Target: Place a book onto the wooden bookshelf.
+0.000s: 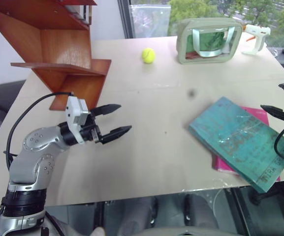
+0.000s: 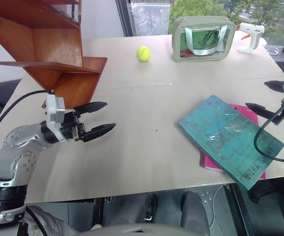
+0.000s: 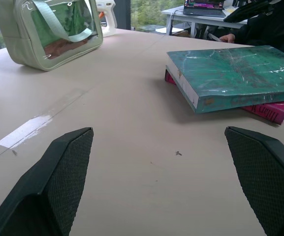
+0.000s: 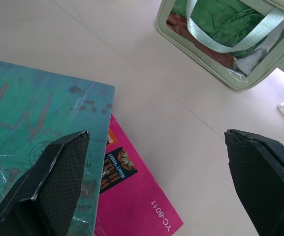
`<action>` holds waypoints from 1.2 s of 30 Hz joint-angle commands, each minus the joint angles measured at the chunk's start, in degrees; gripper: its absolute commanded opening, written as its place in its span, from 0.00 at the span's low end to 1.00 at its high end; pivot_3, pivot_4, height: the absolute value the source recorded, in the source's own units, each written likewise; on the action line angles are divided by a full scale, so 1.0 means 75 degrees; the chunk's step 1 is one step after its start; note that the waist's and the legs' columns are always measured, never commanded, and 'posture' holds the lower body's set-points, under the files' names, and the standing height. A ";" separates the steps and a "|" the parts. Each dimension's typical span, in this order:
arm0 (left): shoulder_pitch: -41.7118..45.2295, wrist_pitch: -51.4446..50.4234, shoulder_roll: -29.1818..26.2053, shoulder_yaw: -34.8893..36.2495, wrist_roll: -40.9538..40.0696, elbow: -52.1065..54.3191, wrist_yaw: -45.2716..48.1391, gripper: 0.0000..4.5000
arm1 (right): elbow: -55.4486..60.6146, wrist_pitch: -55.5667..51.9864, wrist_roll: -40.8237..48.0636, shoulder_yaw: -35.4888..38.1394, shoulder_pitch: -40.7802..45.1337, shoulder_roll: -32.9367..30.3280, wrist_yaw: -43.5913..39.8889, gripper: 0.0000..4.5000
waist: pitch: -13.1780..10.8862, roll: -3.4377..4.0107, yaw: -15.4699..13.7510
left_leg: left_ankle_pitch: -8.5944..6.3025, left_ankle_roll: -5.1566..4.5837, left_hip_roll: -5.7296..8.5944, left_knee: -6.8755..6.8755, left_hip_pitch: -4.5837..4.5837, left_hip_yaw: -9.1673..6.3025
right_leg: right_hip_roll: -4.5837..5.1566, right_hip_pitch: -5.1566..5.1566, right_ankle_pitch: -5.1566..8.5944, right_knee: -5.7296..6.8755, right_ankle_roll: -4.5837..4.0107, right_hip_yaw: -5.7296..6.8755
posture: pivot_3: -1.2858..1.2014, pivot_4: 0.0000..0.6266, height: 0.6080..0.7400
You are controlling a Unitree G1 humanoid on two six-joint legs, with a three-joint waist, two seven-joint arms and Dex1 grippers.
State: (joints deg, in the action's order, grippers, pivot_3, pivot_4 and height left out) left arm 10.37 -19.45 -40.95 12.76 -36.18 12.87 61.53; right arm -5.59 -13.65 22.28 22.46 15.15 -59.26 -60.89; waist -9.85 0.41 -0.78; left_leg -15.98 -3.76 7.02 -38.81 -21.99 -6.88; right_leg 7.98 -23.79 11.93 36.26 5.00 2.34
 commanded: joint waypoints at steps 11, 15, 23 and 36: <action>0.0273 -0.0322 -0.0566 -0.0073 -0.1299 0.0181 0.2506 1.00 | -0.1149 -0.0062 -0.0980 0.0616 -0.0810 -0.0973 0.0580 0.31 | 0.0000 0.0001 0.0007 | -0.0001 -0.0002 0.0000 0.0011 0.0005 0.0012 | -0.0001 -0.0003 0.0000 -0.0002 0.0000 -0.0008 | 0.52 0.24 1.00; 0.0383 -0.0154 -0.0582 -0.0276 -0.1083 0.0147 0.2769 1.00 | -0.1646 0.0245 -0.1477 0.0318 -0.1089 -0.1148 0.0574 0.01 | 0.0001 0.0002 0.0015 | -0.0001 -0.0002 -0.0003 0.0013 0.0008 0.0022 | -0.0002 -0.0003 0.0000 -0.0002 0.0000 -0.0015 | 0.52 0.24 1.00; 0.0468 -0.0176 -0.0570 -0.0308 -0.0987 -0.0001 0.2826 1.00 | -0.2206 0.0221 -0.1784 -0.1019 -0.0914 -0.0639 0.0047 0.01 | 0.0000 0.0001 0.0035 | -0.0001 -0.0003 -0.0006 0.0021 0.0015 0.0028 | -0.0005 -0.0002 0.0000 -0.0005 0.0000 -0.0022 | 0.52 0.24 1.00; 0.0204 -0.0322 -0.0575 -0.0156 -0.0997 0.0266 0.2553 1.00 | -0.0284 -0.1781 -0.0941 -0.1590 -0.0345 0.0445 0.0099 0.01 | 0.0000 0.0001 0.0013 | -0.0001 -0.0002 -0.0007 0.0022 0.0012 0.0025 | -0.0006 -0.0006 0.0000 -0.0009 0.0000 -0.0022 | 0.52 0.24 1.00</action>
State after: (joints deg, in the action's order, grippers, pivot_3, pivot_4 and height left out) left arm 11.95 -22.06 -44.74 10.61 -42.97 12.96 80.83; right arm -9.94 -26.35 13.99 10.54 11.96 -55.69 -60.22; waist -9.84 0.42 -0.68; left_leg -15.99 -3.78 6.97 -38.64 -21.91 -6.69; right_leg 7.93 -23.83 11.93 36.19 5.00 2.18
